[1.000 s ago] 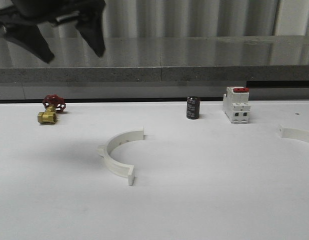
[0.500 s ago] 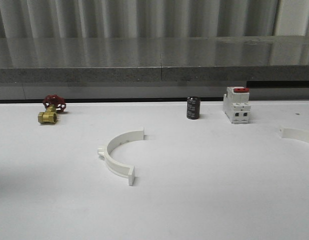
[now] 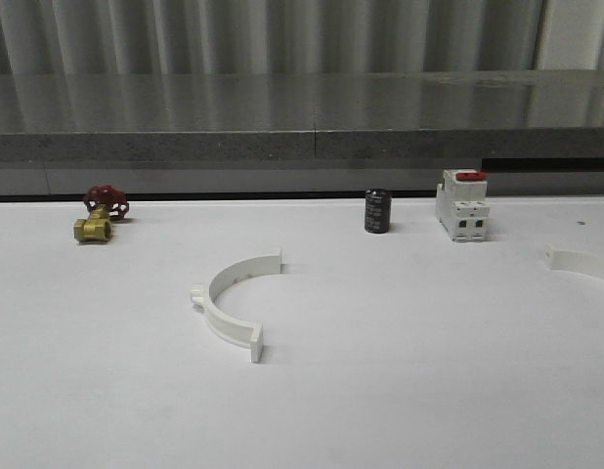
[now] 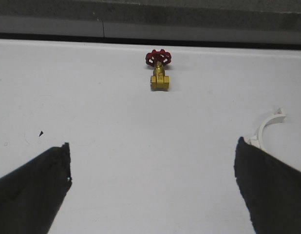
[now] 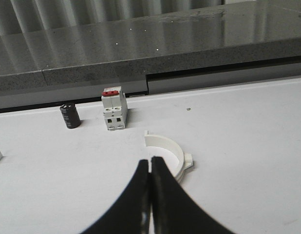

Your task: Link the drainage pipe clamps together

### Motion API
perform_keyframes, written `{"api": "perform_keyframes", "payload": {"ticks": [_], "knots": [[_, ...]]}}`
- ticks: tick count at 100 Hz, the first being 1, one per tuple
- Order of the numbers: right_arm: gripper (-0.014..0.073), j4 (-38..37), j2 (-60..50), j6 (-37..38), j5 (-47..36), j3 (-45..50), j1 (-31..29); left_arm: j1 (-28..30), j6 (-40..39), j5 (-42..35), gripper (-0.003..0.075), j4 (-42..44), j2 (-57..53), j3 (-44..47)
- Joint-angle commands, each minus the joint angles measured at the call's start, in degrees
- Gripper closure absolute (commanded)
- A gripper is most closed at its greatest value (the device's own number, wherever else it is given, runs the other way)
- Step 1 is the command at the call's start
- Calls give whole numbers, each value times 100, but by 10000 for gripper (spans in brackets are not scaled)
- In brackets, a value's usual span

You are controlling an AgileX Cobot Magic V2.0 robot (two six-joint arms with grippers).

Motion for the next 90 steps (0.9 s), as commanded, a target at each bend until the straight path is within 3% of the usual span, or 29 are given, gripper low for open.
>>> {"api": "perform_keyframes", "payload": {"ticks": [1,14,23,35,55,76,90], "knots": [[662,-78,-113,-10,-460,-84,-42,-45,15,-448,60,40,-463,62],[662,-78,-113,-10,-460,-84,-42,-45,15,-399,98,40,-1075,376],[662,-78,-113,-10,-460,-84,-42,-45,15,-385,188,40,-1424,518],[662,-78,-113,-15,-525,-84,-42,-45,15,-399,368,40,-1706,638],[662,-84,-113,-105,-509,-102,-42,-45,15,-405,743,48,-1733,652],[662,-84,-29,-105,207,-624,-42,-45,15,-405,740,87,-1733,652],[662,-84,518,-99,233,-1020,-42,-45,15,-405,740,87,-1733,652]]}}
